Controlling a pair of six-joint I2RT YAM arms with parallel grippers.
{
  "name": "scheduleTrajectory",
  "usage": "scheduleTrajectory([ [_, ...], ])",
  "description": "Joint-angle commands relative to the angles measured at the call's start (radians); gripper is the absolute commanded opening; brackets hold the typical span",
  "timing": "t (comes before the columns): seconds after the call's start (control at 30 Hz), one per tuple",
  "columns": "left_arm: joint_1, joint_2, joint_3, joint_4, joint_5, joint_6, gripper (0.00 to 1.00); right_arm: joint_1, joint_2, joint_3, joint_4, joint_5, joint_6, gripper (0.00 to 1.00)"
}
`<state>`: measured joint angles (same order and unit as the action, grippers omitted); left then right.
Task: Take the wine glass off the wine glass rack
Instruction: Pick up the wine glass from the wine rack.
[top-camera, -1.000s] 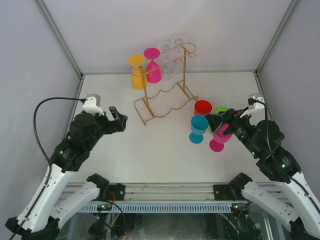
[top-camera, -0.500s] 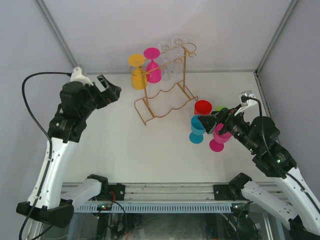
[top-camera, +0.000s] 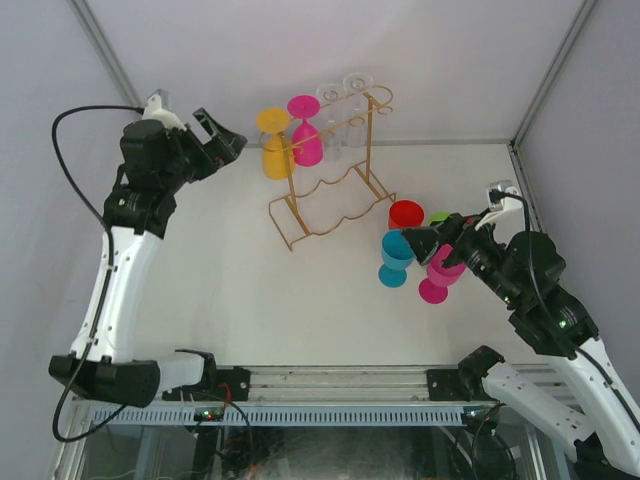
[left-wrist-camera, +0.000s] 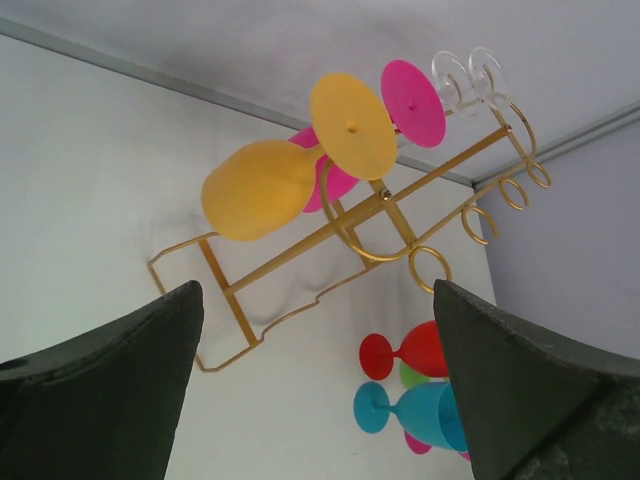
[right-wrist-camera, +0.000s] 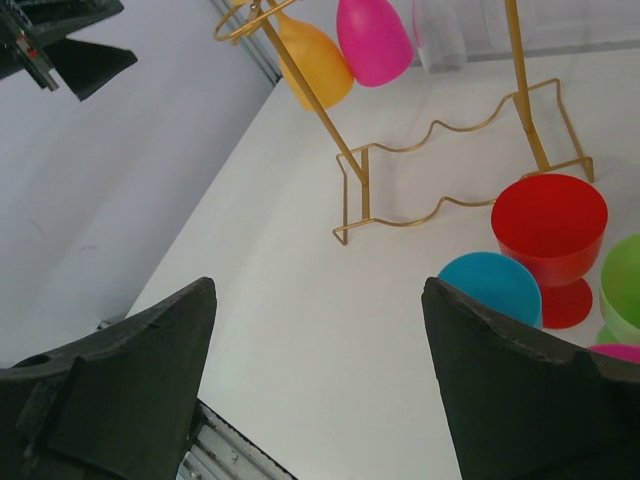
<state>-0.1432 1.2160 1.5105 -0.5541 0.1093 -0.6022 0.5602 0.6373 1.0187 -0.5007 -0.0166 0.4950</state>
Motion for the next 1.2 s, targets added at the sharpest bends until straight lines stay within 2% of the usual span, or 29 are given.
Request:
scheduleTrajectory([
  [0.0, 0.006, 0.115, 0.113, 0.050, 0.144, -0.038, 0.99, -0.011, -0.017, 0.043, -0.031, 0.015, -0.007, 0.83],
  [0.2, 0.007, 0.290, 0.260, 0.006, 0.180, -0.055, 0.92, -0.013, -0.025, 0.044, -0.076, 0.017, -0.008, 0.83],
  [0.37, 0.012, 0.377, 0.341, 0.001, 0.188, -0.065, 0.91, -0.015, -0.022, 0.044, -0.097, 0.026, -0.006, 0.83],
  [0.5, 0.012, 0.418, 0.383, 0.017, 0.207, -0.102, 0.86, -0.016, -0.018, 0.044, -0.099, 0.017, -0.003, 0.83],
  [0.7, 0.019, 0.438, 0.371, 0.038, 0.218, -0.120, 0.83, -0.017, -0.005, 0.044, -0.102, -0.012, 0.002, 0.84],
  [1.0, 0.033, 0.489, 0.369, 0.099, 0.298, -0.172, 0.67, -0.017, 0.002, 0.044, -0.097, -0.037, -0.003, 0.86],
  [1.17, 0.050, 0.503, 0.362, 0.113, 0.301, -0.204, 0.51, -0.019, -0.004, 0.044, -0.102, -0.032, -0.001, 0.86],
])
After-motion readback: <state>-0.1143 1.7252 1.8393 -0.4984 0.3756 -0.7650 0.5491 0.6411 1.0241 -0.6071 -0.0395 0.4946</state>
